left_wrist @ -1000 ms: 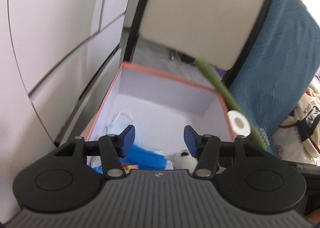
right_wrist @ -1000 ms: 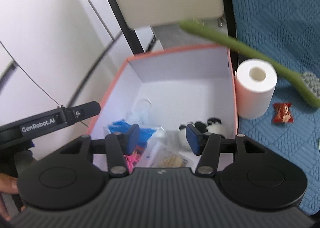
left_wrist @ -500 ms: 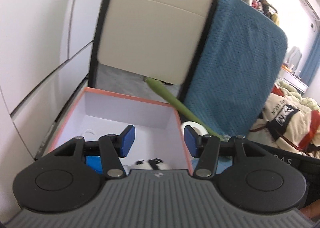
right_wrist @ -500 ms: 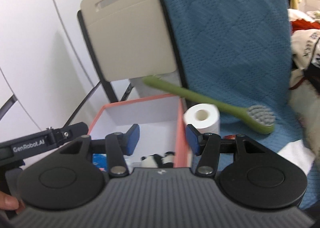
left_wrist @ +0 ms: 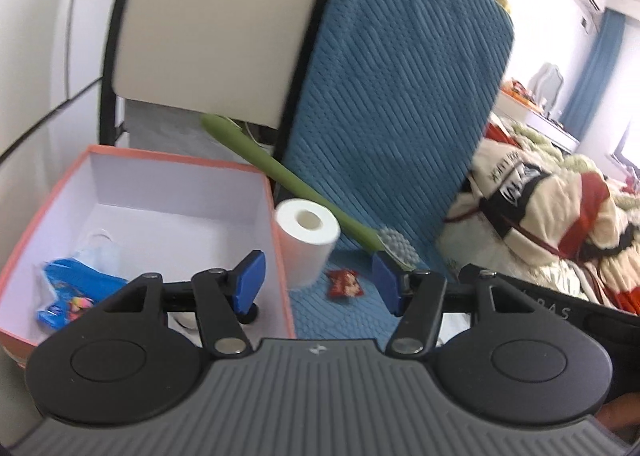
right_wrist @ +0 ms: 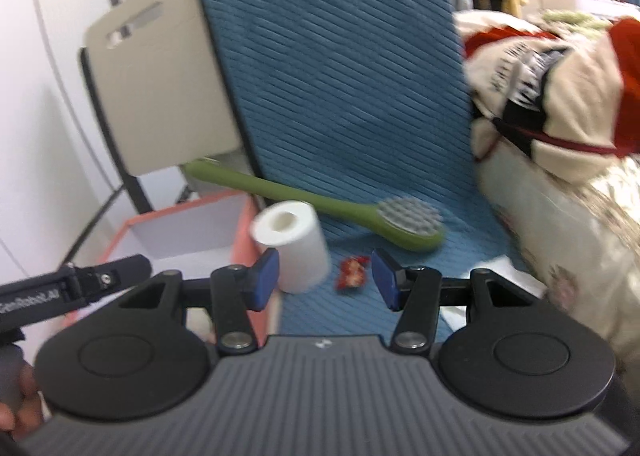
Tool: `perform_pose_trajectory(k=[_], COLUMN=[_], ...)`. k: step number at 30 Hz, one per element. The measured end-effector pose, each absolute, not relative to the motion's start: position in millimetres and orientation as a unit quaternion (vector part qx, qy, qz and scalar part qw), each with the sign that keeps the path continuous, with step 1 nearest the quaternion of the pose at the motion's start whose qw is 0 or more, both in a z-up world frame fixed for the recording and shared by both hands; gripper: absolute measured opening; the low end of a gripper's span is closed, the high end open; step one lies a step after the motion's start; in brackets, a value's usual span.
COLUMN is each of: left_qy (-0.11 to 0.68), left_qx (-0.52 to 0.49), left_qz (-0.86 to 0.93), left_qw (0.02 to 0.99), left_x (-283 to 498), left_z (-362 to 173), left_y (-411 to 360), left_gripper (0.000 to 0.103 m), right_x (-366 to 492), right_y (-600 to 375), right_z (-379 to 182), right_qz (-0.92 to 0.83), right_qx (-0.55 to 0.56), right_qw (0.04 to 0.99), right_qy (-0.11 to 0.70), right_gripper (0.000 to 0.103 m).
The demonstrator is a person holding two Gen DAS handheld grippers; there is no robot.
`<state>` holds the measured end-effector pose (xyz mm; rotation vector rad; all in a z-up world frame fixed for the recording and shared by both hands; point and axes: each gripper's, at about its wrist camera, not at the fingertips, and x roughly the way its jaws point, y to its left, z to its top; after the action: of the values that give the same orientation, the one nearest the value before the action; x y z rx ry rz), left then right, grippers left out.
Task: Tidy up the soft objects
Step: 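Withdraw both open tools from the box back over the chair, then close the left tool on the red foil packet while the right tool pinches the white tissue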
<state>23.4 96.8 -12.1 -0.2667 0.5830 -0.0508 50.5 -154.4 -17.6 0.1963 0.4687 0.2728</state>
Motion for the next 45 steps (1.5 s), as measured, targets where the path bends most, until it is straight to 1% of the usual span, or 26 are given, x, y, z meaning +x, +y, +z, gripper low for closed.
perform_pose_trajectory(k=[10,21,28,33,45], left_qy=[0.316,0.36,0.379,0.391,0.402], left_qx=[-0.123,-0.116,-0.107,-0.108,-0.076], left_qz=[-0.075,-0.091,-0.081,-0.074,-0.089], left_qw=[0.938,0.921,0.916,0.911,0.908], left_x=[36.2,44.9,61.8,83.1,159.5], left_z=[-50.9,-98.7,-117.7,-131.3,-157.5], left_y=[40.9,-1.3,-17.7,-26.8,-51.2], left_gripper=[0.065,0.065,0.065,0.065,0.065], right_x=[50.4,45.6,52.8,68.7,120.3], right_y=[-201.7,-235.3,-247.2,-255.9,-262.4], right_z=[-61.3,-110.2,-125.1,-132.5,-147.7], right_qz=[0.084,0.05,0.035,0.026,0.004], right_qx=[0.108,0.108,0.121,0.134,0.099], right_qw=[0.955,0.947,0.946,0.948,0.954], right_qy=[0.262,0.299,0.297,0.289,0.284], right_gripper=[0.054,0.054,0.054,0.054,0.054])
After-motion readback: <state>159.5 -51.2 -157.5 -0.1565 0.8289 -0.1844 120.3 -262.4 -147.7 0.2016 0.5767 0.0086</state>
